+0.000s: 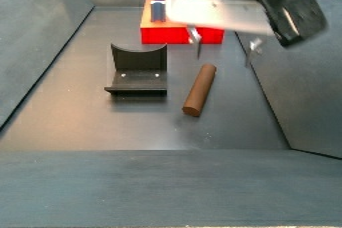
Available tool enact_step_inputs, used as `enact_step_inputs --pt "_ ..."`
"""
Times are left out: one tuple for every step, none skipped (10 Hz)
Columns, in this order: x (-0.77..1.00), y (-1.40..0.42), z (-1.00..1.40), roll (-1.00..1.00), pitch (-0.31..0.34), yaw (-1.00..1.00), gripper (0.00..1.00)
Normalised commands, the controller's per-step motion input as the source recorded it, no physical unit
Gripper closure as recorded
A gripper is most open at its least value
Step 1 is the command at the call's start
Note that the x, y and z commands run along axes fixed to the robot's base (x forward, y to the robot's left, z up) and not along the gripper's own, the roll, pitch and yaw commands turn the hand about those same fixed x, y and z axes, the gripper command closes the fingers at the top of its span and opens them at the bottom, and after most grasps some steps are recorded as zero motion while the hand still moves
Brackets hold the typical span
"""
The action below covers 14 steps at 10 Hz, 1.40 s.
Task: Pick up the oval object. Move up. Place the oval object on the fixture. Regrasp the oval object. Move to above the board. Insert the oval object.
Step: Pick up the oval object.
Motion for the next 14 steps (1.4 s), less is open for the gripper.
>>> enact_step_inputs --pt "0.3 0.28 -0.46 -0.02 -0.359 0.26 0.0" --pt "0.6 0.16 -0.49 -0.08 -0.31 0.22 0.0" --pt "0.75 0.0 -0.52 -0.1 -0.321 0.06 0.0" --pt "0.39 -0.24 -0.49 0.04 -0.083 0.01 0.0" --pt "0.0 -0.18 -0.54 0.02 -0.054 0.0 0.0" --pt "-0.08 -0.11 -0.45 0.07 -0.04 -0.04 0.0" --pt "-0.11 -0.03 -0.36 0.1 -0.003 -0.03 0.0" --pt "-0.07 -0.05 -0.29 0.15 0.0 -0.05 0.0" --pt "0.01 -0.12 -0.38 0.11 0.0 -0.02 0.0" --pt "0.2 -0.14 -0.39 0.11 -0.03 0.0 0.0" --pt "0.27 -0.13 -0.46 0.19 0.0 0.0 0.0" --pt "0.31 -0.06 -0.24 0.22 0.074 -0.01 0.0" --pt "0.18 0.0 0.0 0.0 0.057 -0.04 0.0" --pt "0.09 0.0 0.0 0.01 0.009 0.0 0.0"
